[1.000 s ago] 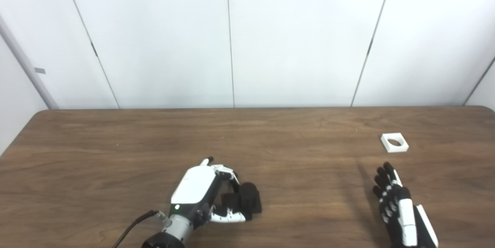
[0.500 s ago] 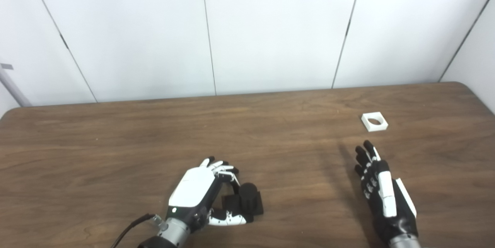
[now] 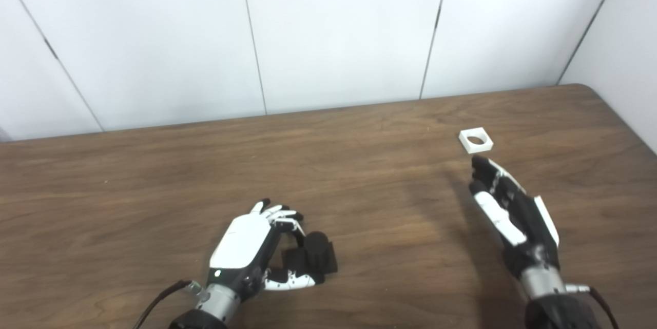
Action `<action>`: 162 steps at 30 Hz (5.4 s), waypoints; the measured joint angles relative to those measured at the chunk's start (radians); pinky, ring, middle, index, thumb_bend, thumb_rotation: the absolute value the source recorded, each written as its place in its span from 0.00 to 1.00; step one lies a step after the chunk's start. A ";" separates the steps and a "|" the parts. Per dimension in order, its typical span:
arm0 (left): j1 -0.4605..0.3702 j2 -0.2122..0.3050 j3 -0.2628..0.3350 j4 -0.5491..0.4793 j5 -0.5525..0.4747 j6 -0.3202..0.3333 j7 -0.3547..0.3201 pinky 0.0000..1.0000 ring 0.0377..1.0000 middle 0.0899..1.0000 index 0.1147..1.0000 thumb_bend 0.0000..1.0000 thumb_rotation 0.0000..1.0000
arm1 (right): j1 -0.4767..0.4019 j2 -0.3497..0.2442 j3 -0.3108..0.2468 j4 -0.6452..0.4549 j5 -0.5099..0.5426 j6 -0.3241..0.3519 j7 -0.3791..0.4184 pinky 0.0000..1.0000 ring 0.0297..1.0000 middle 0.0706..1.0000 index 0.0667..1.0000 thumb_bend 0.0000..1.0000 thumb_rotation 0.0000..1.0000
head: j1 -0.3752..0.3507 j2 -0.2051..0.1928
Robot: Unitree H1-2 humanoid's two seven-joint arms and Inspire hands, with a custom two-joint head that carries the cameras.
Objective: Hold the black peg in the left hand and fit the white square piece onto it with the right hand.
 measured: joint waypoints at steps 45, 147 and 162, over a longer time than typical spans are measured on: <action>0.004 0.006 0.012 -0.004 0.003 -0.030 -0.007 1.00 0.85 0.74 0.42 0.52 0.05 | -0.644 -0.607 0.410 0.519 -0.763 0.135 0.398 1.00 1.00 0.93 0.71 0.88 0.16 | -0.114 0.021; 0.006 0.008 0.031 -0.020 0.015 -0.028 -0.048 1.00 0.85 0.74 0.42 0.52 0.06 | -0.645 -0.547 0.443 0.613 -0.808 0.049 0.399 0.98 0.94 0.78 0.45 0.52 0.13 | -0.087 0.046; 0.007 0.006 0.031 -0.019 0.021 -0.027 -0.047 1.00 0.85 0.74 0.42 0.52 0.06 | -0.616 -0.578 0.427 0.392 -0.826 0.015 0.469 0.96 0.95 0.79 0.45 0.52 0.13 | -0.060 0.041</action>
